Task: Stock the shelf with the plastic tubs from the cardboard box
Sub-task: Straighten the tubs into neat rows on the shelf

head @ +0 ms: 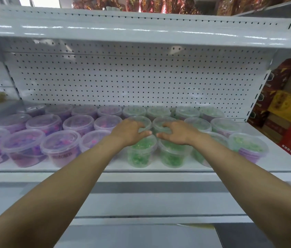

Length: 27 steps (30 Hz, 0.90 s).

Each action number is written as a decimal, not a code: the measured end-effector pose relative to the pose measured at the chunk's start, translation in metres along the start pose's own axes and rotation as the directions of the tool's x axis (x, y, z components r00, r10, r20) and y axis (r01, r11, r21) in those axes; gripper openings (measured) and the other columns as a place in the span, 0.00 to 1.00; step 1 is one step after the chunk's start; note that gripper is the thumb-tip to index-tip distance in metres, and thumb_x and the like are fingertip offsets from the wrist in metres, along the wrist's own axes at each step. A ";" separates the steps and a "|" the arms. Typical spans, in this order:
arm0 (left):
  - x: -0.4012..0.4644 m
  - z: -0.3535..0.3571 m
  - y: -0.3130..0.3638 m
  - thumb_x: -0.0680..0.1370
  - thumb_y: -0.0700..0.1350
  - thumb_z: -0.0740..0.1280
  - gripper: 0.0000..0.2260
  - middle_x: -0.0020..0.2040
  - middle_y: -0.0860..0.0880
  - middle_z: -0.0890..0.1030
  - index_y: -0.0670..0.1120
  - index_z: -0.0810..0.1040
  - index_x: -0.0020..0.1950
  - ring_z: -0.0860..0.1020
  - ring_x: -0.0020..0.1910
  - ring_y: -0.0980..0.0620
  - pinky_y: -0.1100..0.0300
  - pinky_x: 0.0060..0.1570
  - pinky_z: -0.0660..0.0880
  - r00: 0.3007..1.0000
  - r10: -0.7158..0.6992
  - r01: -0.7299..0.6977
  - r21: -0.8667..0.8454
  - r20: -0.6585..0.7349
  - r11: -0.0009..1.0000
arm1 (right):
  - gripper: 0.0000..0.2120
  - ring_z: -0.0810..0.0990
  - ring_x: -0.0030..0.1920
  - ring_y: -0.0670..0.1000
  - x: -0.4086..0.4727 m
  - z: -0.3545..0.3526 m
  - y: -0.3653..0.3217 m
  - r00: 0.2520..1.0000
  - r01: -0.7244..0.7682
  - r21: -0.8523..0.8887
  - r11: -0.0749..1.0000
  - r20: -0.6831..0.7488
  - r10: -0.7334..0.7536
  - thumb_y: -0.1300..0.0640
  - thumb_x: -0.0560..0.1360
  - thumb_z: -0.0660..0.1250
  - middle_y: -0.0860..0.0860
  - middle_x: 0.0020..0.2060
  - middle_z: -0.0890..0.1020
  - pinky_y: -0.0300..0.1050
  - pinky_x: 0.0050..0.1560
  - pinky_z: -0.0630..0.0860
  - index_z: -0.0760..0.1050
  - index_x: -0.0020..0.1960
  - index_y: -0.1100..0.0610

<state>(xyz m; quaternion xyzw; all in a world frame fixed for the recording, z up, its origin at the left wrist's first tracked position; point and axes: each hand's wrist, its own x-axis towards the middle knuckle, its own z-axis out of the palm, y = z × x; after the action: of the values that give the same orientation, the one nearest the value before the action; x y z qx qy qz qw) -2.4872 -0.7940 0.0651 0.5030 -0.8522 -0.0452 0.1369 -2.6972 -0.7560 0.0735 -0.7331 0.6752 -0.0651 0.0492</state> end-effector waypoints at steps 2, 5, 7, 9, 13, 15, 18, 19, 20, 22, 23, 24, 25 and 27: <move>-0.013 -0.002 0.011 0.74 0.68 0.61 0.26 0.68 0.50 0.74 0.54 0.78 0.64 0.67 0.69 0.47 0.54 0.64 0.66 0.999 0.011 -0.009 0.035 -0.041 0.999 | 0.40 0.69 0.72 0.52 -0.014 -0.002 -0.004 0.999 -0.032 -0.007 0.999 0.013 0.032 0.26 0.71 0.60 0.47 0.72 0.72 0.53 0.66 0.71 0.68 0.74 0.51; -0.028 0.001 0.026 0.69 0.74 0.60 0.32 0.68 0.48 0.74 0.56 0.76 0.66 0.64 0.71 0.45 0.50 0.66 0.67 1.000 -0.007 0.006 0.117 0.012 0.993 | 0.42 0.72 0.68 0.53 -0.030 0.001 -0.010 0.993 -0.103 -0.063 0.993 0.049 0.106 0.23 0.67 0.61 0.50 0.69 0.74 0.53 0.62 0.75 0.72 0.70 0.50; -0.035 0.004 0.032 0.68 0.74 0.61 0.34 0.67 0.47 0.74 0.56 0.74 0.67 0.65 0.70 0.45 0.50 0.64 0.67 0.998 -0.028 0.019 0.139 0.062 0.990 | 0.41 0.70 0.70 0.54 -0.040 0.003 -0.014 0.991 -0.128 -0.084 0.988 0.026 0.131 0.24 0.68 0.62 0.53 0.71 0.72 0.53 0.63 0.73 0.70 0.73 0.48; -0.041 0.005 0.035 0.69 0.73 0.62 0.33 0.66 0.46 0.74 0.56 0.73 0.68 0.66 0.69 0.45 0.50 0.61 0.68 0.998 -0.019 0.008 0.179 0.062 0.984 | 0.40 0.67 0.73 0.54 -0.048 0.004 -0.016 0.991 -0.132 -0.109 0.985 -0.005 0.133 0.25 0.69 0.62 0.54 0.73 0.68 0.52 0.66 0.71 0.68 0.74 0.45; -0.052 0.003 0.032 0.73 0.66 0.65 0.27 0.66 0.48 0.75 0.57 0.73 0.69 0.67 0.67 0.44 0.52 0.60 0.68 0.998 0.012 -0.022 0.175 0.058 0.984 | 0.36 0.64 0.74 0.55 -0.058 0.008 -0.014 0.994 -0.110 -0.063 0.992 0.000 0.110 0.28 0.70 0.64 0.53 0.74 0.68 0.54 0.69 0.68 0.68 0.73 0.44; -0.059 0.001 0.029 0.75 0.61 0.67 0.24 0.66 0.49 0.76 0.57 0.73 0.69 0.67 0.68 0.45 0.52 0.61 0.67 0.997 0.025 -0.035 0.124 0.077 0.992 | 0.33 0.66 0.74 0.54 -0.064 0.007 -0.015 0.996 -0.079 -0.037 0.996 0.039 0.080 0.33 0.72 0.66 0.51 0.74 0.69 0.53 0.70 0.67 0.68 0.74 0.44; -0.069 -0.004 0.021 0.76 0.51 0.70 0.21 0.67 0.48 0.75 0.55 0.73 0.69 0.70 0.67 0.45 0.53 0.63 0.70 0.995 0.038 -0.042 0.036 0.092 0.998 | 0.28 0.67 0.73 0.52 -0.075 0.003 -0.015 0.993 0.001 0.023 1.000 0.121 -0.003 0.45 0.77 0.68 0.48 0.74 0.69 0.50 0.71 0.66 0.66 0.75 0.44; -0.072 -0.005 0.017 0.76 0.48 0.70 0.21 0.68 0.47 0.75 0.54 0.73 0.69 0.71 0.66 0.45 0.53 0.62 0.71 0.995 0.039 -0.041 0.026 0.091 0.999 | 0.26 0.67 0.74 0.52 -0.078 0.002 -0.013 0.990 0.027 0.041 0.999 0.140 -0.032 0.52 0.78 0.67 0.47 0.75 0.68 0.48 0.71 0.66 0.67 0.75 0.43; -0.074 -0.005 0.014 0.76 0.45 0.69 0.21 0.68 0.47 0.74 0.54 0.73 0.69 0.72 0.66 0.46 0.54 0.61 0.72 0.995 0.034 -0.036 0.024 0.089 0.999 | 0.27 0.66 0.74 0.51 -0.081 0.000 -0.011 0.988 0.043 0.051 0.998 0.147 -0.051 0.58 0.78 0.66 0.46 0.75 0.68 0.47 0.72 0.65 0.67 0.74 0.42; -0.079 -0.005 0.009 0.76 0.43 0.69 0.21 0.68 0.47 0.73 0.53 0.72 0.68 0.72 0.65 0.46 0.54 0.59 0.72 0.996 0.017 -0.019 0.026 0.084 0.999 | 0.31 0.65 0.75 0.51 -0.086 -0.002 -0.008 0.991 0.025 0.048 0.999 0.133 -0.032 0.65 0.76 0.64 0.47 0.76 0.67 0.45 0.71 0.65 0.68 0.74 0.41; -0.081 -0.004 0.008 0.75 0.45 0.70 0.21 0.68 0.48 0.74 0.53 0.72 0.68 0.72 0.65 0.46 0.54 0.59 0.72 0.997 0.009 -0.011 0.022 0.071 1.000 | 0.31 0.65 0.75 0.52 -0.087 -0.002 -0.009 0.994 0.003 0.042 0.999 0.106 -0.008 0.63 0.76 0.66 0.48 0.75 0.67 0.46 0.70 0.66 0.67 0.74 0.42; -0.082 -0.002 0.008 0.74 0.49 0.72 0.23 0.67 0.48 0.75 0.52 0.72 0.68 0.72 0.64 0.47 0.53 0.59 0.72 0.999 0.003 -0.004 0.014 0.050 1.000 | 0.30 0.65 0.74 0.53 -0.088 -0.001 -0.010 0.998 -0.019 0.044 0.999 0.066 0.016 0.57 0.75 0.69 0.49 0.75 0.67 0.47 0.69 0.67 0.66 0.75 0.43; -0.083 -0.001 0.010 0.72 0.53 0.73 0.26 0.66 0.48 0.75 0.51 0.72 0.68 0.72 0.64 0.46 0.53 0.58 0.72 1.000 -0.006 0.006 0.006 0.025 1.000 | 0.32 0.66 0.74 0.53 -0.087 0.001 -0.013 0.999 -0.046 0.050 0.998 0.025 0.044 0.48 0.74 0.71 0.50 0.75 0.68 0.49 0.69 0.68 0.65 0.76 0.44; -0.084 0.002 0.015 0.70 0.60 0.72 0.29 0.64 0.46 0.77 0.50 0.72 0.68 0.72 0.64 0.45 0.53 0.58 0.72 0.999 -0.028 0.029 0.015 -0.033 0.999 | 0.37 0.66 0.73 0.53 -0.085 0.009 -0.020 0.993 -0.110 0.052 0.993 -0.044 0.113 0.35 0.70 0.70 0.51 0.73 0.70 0.51 0.67 0.70 0.65 0.75 0.46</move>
<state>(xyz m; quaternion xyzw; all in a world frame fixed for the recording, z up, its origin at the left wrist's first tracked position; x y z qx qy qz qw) -2.4620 -0.7141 0.0507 0.5168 -0.8429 -0.0322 0.1463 -2.6824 -0.6694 0.0656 -0.6911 0.7142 -0.0962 0.0550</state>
